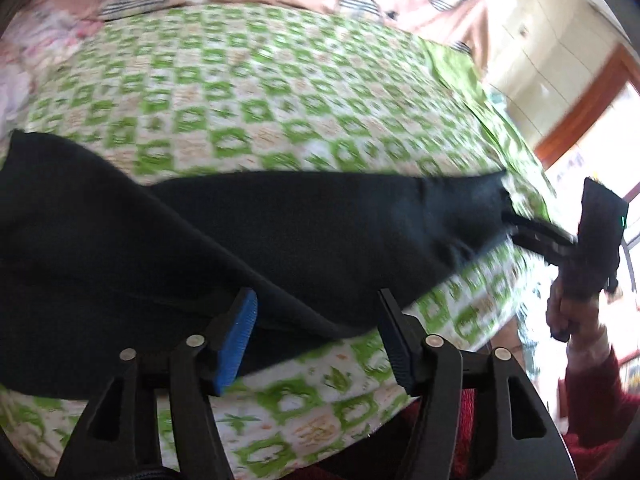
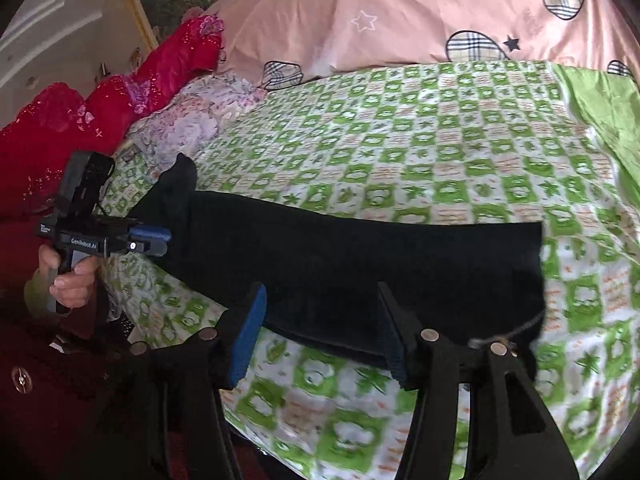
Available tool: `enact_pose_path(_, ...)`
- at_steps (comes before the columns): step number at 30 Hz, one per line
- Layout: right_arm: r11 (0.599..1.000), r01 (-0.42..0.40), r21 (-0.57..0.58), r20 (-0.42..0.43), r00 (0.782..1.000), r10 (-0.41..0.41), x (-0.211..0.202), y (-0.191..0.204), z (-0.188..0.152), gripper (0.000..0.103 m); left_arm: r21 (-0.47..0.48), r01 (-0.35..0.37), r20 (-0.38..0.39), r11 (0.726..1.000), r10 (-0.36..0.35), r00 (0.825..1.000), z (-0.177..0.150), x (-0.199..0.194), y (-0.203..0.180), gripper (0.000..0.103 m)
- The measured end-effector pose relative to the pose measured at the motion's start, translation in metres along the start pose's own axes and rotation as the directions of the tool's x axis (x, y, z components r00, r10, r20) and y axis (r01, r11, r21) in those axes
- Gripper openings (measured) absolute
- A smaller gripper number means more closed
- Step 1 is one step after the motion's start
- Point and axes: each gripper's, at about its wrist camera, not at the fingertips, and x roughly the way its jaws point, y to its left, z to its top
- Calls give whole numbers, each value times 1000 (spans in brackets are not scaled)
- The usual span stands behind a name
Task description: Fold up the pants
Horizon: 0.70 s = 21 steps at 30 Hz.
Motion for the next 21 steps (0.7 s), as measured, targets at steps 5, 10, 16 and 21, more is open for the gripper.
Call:
enact_pose_path(5,993,-111,-37,-30,993,110,42,29,19,56,-195,-126,-51,973,118,992,37,-12,56,64)
enact_pose_path(10,977,-203,-67,-86,977,197,85,58,42,56,-325,-270,-187,906,219,958,79,-9,104,64)
enact_pose_path(16,936,-326,-130,-184,936,301,140,111,55,56,-313,-382,-342,870,272,900,127,15,128,64)
enact_pose_path(21,921,-359,-151,-252,915,316,179,145,57,56,-228,-501,-448,834,367,815,135,50,133,59)
